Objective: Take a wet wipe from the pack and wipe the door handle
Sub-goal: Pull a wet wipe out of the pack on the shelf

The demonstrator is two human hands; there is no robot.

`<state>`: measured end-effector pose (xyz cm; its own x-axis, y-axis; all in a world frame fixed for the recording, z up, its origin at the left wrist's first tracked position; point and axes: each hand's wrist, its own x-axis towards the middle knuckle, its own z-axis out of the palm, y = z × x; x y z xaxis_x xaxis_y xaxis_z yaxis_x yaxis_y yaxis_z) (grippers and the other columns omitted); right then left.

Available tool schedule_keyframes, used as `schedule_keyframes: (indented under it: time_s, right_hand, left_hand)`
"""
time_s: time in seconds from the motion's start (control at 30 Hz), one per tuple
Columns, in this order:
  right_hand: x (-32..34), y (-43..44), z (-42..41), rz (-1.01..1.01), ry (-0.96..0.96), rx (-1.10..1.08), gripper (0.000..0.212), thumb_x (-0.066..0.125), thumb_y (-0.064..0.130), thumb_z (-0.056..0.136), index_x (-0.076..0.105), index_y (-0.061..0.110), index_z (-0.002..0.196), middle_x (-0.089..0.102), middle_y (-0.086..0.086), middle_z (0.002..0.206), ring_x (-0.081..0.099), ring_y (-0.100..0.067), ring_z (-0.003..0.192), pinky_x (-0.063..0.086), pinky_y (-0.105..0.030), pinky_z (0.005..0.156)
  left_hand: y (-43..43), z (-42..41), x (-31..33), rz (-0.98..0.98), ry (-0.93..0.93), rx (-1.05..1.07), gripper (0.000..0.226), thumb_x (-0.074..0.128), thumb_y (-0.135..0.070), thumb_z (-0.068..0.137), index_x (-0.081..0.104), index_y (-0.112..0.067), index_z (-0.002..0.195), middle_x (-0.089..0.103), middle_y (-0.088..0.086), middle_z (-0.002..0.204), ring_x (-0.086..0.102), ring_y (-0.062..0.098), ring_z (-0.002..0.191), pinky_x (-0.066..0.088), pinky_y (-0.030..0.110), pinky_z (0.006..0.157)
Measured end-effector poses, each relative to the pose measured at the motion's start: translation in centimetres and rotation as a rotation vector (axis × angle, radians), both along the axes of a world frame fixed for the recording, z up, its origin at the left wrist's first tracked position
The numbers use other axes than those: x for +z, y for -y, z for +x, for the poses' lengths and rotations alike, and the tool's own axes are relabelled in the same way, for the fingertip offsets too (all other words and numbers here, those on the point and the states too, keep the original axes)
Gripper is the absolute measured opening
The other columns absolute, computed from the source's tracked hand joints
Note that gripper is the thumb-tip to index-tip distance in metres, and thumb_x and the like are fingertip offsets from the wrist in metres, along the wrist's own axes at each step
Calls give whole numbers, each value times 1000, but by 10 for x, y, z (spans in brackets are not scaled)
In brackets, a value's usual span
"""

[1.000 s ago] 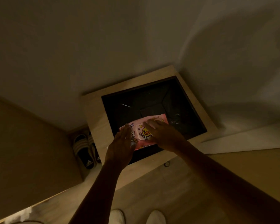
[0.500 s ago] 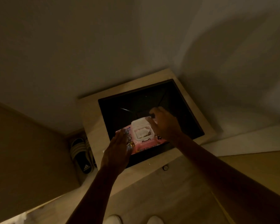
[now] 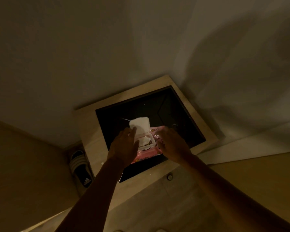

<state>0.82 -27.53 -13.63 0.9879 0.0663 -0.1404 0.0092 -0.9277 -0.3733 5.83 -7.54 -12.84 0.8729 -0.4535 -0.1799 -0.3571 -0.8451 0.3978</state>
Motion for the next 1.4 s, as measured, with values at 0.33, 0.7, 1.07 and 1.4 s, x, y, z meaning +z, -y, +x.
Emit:
schedule_keyframes:
  time_s: [0.33, 0.7, 1.07, 1.4]
  right_hand:
    - [-8, 4, -6, 44, 72, -44, 31, 54, 27, 96, 57, 14, 124, 52, -9, 130, 52, -20, 115, 50, -26, 88]
    - [-7, 1, -4, 58, 63, -62, 30, 58, 24, 95, 57, 15, 123, 51, -7, 134, 52, -20, 119, 50, -26, 88]
    - [-12, -25, 15, 172, 76, 4, 27, 55, 33, 95, 63, 17, 116, 59, -8, 123, 52, -21, 116, 47, -38, 97]
    - [-18, -30, 34, 172, -16, 20, 31, 49, 28, 100, 72, 13, 85, 68, -2, 86, 55, -7, 79, 50, -29, 74]
  left_hand:
    - [18, -2, -12, 39, -2, -19, 50, 50, -53, 90, 50, -34, 135, 32, 10, 146, 37, 25, 132, 34, 39, 109]
    - [22, 6, -12, -121, -117, 39, 51, 66, -41, 83, 51, -21, 127, 37, 14, 137, 46, 27, 125, 49, 38, 99]
    - [-7, 8, -15, -168, -162, 131, 36, 65, -27, 88, 57, -17, 122, 53, 7, 127, 53, 23, 118, 46, 31, 94]
    - [-7, 3, -23, -190, -171, 124, 48, 71, -41, 80, 61, -20, 122, 54, 5, 122, 57, 19, 110, 43, 21, 81]
